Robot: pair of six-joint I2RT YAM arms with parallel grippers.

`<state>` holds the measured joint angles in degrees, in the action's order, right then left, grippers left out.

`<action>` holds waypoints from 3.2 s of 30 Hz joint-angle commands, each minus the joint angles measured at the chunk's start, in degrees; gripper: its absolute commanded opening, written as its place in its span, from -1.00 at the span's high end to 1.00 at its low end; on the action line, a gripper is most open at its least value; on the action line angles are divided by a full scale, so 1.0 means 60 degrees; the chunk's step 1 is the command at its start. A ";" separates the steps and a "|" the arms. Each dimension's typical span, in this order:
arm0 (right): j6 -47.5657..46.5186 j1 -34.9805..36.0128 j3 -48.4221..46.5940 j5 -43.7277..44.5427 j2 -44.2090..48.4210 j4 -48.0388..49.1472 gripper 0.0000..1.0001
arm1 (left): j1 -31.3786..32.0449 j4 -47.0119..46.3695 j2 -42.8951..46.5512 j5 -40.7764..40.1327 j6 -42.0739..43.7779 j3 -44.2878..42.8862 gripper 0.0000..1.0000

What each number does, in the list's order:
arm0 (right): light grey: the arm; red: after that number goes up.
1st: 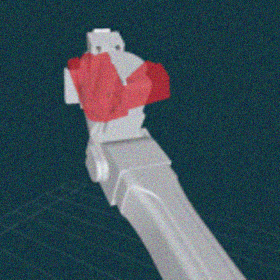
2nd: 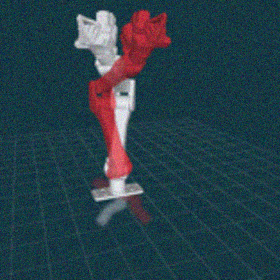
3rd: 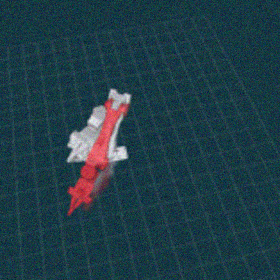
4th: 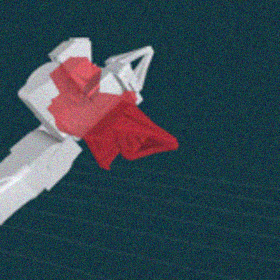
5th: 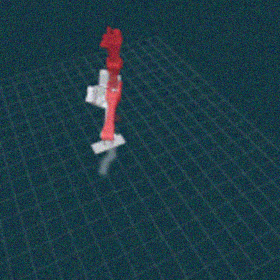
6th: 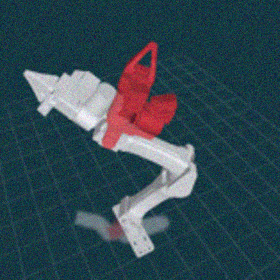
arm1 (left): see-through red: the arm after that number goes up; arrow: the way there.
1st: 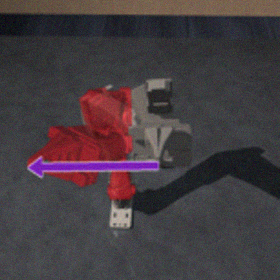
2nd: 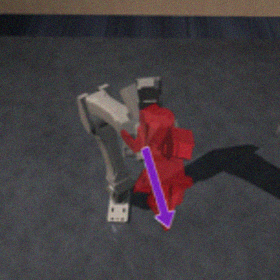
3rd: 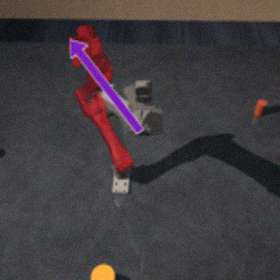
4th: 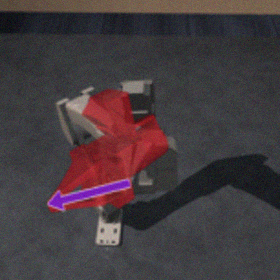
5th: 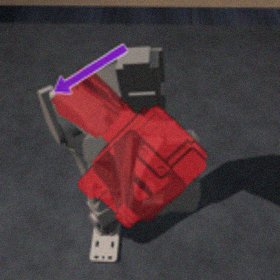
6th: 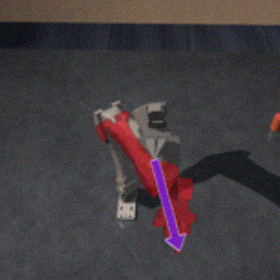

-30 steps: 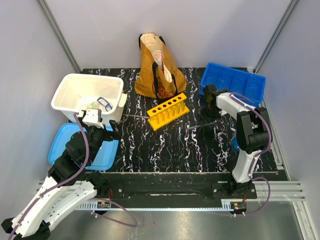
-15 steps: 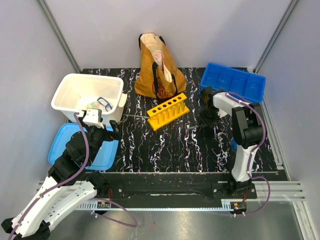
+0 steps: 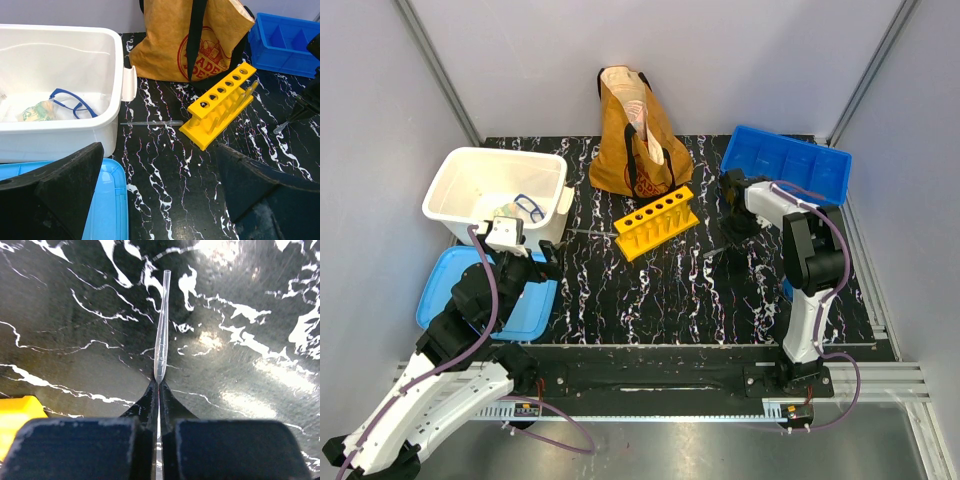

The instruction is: Organize the chemistry lab equipment

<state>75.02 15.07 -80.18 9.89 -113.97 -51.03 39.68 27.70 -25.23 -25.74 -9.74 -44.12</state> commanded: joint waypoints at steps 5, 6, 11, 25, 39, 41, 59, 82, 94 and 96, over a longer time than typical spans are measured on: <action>-0.2013 0.0022 -0.0348 0.0799 0.1196 0.0563 1.00 | 0.0022 -0.0237 -0.0086 -0.0090 -0.0003 -0.0337 -0.96; -0.2175 0.0037 -0.0304 0.0711 0.1386 0.0681 1.00 | 0.0008 -0.0223 -0.0130 -0.0090 -0.0003 -0.0337 -0.96; -0.3200 -0.0065 -0.0507 0.0228 0.2032 0.1457 1.00 | 0.0008 -0.0164 -0.0189 -0.0207 0.0012 -0.0352 -0.96; -0.8941 -0.2961 -0.3099 -0.3566 0.1330 0.2645 1.00 | 0.0008 -0.0179 0.0074 -0.0325 0.0041 -0.0337 -0.96; -1.1082 -0.4226 -0.7140 -0.1753 -0.1832 0.1489 1.00 | -0.0007 -0.0193 0.0118 -0.0412 0.0070 -0.0294 -0.96; -1.1302 -0.4269 -0.8237 -0.1182 -0.2491 0.1021 1.00 | 0.0008 -0.0208 0.0075 -0.0442 0.0085 -0.0279 -0.97; -1.1391 -0.4431 -1.0323 -0.0155 -0.5204 0.0330 0.77 | 0.0008 -0.0193 -0.0218 -0.0428 0.0099 -0.0293 -0.97; -0.9106 -0.3071 -0.3488 -0.2322 0.1296 0.2203 0.17 | 0.0008 -0.0368 -0.0598 -0.0369 -0.0352 -0.0527 -0.98; -0.7614 0.1251 0.1933 -0.3405 0.6291 0.4385 0.13 | 0.0008 0.1985 -0.3232 -0.0704 -0.1731 -0.3644 -0.90; -0.7290 0.1632 0.2827 -0.3392 0.7140 0.5043 0.11 | -0.0007 0.2528 -0.3804 -0.1026 -0.2023 -0.4406 -0.92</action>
<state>26.02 22.63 -70.74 -9.67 -81.17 -30.15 39.70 35.09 -42.96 -25.74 -17.50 -62.41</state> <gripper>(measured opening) 0.435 0.954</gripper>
